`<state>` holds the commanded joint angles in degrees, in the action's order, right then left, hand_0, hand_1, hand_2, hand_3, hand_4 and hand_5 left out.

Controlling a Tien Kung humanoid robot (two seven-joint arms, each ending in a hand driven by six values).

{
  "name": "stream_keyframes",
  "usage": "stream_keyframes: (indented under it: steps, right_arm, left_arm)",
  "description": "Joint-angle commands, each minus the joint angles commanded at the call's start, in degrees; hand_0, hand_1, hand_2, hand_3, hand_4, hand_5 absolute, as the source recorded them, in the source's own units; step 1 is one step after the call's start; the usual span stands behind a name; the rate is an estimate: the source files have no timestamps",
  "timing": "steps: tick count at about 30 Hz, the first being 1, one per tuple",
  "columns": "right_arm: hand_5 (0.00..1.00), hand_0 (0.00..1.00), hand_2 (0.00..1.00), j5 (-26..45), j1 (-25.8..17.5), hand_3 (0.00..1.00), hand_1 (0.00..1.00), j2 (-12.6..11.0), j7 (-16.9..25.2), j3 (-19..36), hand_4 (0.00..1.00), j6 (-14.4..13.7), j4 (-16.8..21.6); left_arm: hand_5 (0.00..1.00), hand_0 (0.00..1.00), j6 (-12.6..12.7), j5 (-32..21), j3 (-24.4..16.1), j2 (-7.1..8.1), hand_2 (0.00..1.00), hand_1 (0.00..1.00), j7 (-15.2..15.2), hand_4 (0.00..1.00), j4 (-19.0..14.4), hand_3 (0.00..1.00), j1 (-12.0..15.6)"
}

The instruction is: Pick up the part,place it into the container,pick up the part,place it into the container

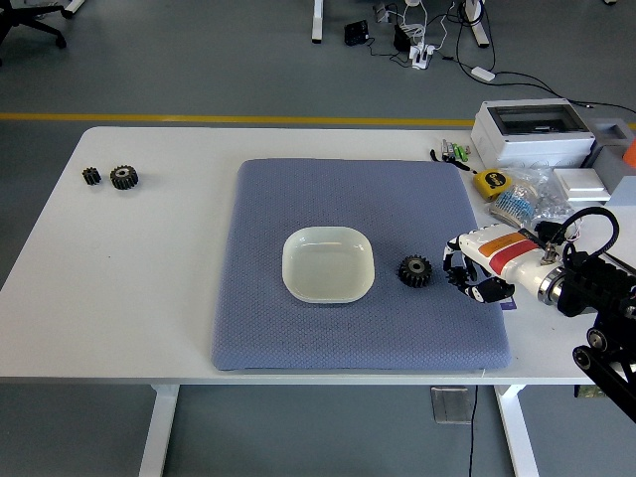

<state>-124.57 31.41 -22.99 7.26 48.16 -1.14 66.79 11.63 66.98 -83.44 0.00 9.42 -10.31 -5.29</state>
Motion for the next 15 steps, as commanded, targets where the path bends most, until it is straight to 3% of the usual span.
stream_keyframes:
  steps: [7,15]
  right_arm:
    - [0.105,0.040,0.287,3.2,2.9,0.438,0.172,2.6,-1.0,-1.6,0.699,0.2,1.7]
    - [0.100,0.040,0.287,6.0,9.6,0.438,0.174,7.1,-2.8,-6.9,0.705,1.4,0.2]
  left_arm:
    - [0.558,0.712,0.0,0.3,-0.2,0.00,0.768,0.720,0.0,0.702,0.0,0.610,0.0]
    - [0.557,0.712,0.1,0.1,0.2,0.00,0.769,0.719,0.1,0.702,0.0,0.611,0.0]
